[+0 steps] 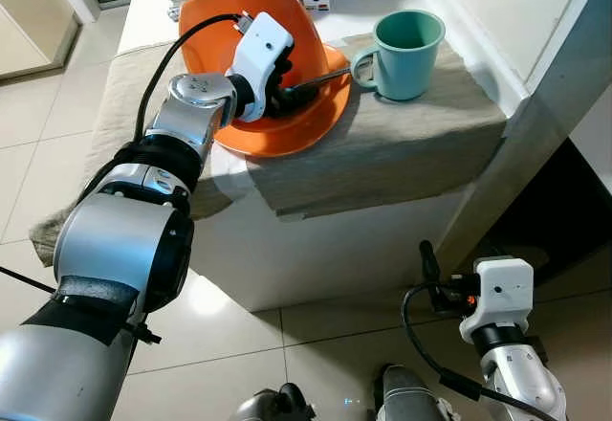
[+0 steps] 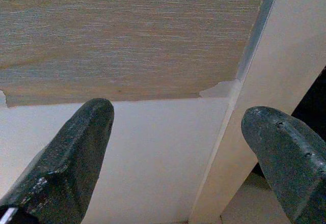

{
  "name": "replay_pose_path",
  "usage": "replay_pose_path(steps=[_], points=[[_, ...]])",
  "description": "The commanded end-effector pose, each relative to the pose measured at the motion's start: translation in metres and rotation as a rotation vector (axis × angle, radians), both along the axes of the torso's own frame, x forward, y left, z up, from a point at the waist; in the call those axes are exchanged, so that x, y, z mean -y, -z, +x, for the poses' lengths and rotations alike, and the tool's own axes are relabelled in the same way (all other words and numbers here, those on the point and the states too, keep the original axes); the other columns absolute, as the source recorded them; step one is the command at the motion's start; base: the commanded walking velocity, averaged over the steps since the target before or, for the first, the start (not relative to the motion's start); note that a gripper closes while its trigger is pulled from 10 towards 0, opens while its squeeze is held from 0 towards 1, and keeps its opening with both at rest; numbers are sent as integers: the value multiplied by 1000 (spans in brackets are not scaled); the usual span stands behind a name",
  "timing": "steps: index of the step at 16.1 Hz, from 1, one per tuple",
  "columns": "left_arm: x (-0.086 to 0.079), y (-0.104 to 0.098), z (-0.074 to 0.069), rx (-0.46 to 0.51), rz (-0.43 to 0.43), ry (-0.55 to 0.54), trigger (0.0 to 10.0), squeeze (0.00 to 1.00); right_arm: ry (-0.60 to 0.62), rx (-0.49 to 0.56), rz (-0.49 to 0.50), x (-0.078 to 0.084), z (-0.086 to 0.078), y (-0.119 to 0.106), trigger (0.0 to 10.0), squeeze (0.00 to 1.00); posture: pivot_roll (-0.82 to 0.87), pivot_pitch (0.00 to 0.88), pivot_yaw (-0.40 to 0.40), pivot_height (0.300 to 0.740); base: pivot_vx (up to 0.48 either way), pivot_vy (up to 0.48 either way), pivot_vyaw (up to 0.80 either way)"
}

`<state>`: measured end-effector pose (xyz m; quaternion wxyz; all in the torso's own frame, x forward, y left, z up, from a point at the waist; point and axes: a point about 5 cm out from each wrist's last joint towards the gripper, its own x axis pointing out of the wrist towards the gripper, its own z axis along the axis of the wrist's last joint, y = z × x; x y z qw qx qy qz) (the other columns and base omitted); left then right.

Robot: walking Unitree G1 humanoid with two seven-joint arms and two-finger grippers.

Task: Setting the table

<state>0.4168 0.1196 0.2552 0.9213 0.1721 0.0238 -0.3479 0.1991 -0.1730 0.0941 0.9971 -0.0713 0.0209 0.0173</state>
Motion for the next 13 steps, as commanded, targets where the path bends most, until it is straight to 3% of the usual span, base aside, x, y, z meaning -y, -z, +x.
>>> replay_pose_path(steps=[1,7,13], points=[[-7,-3,0,-17,-27,6,0,0,-12,-6,1,-4,-1,-1,10000,0,-369,193,164,740,0,0,0],[-2,-2,-3,-28,4,85,0,0,-14,-9,2,-5,1,1,10000,0,-368,179,164,740,0,0,0],[-6,-10,-3,-31,-31,87,0,0,-23,-2,-1,-5,4,0,10000,0,-365,161,161,740,0,0,0]])
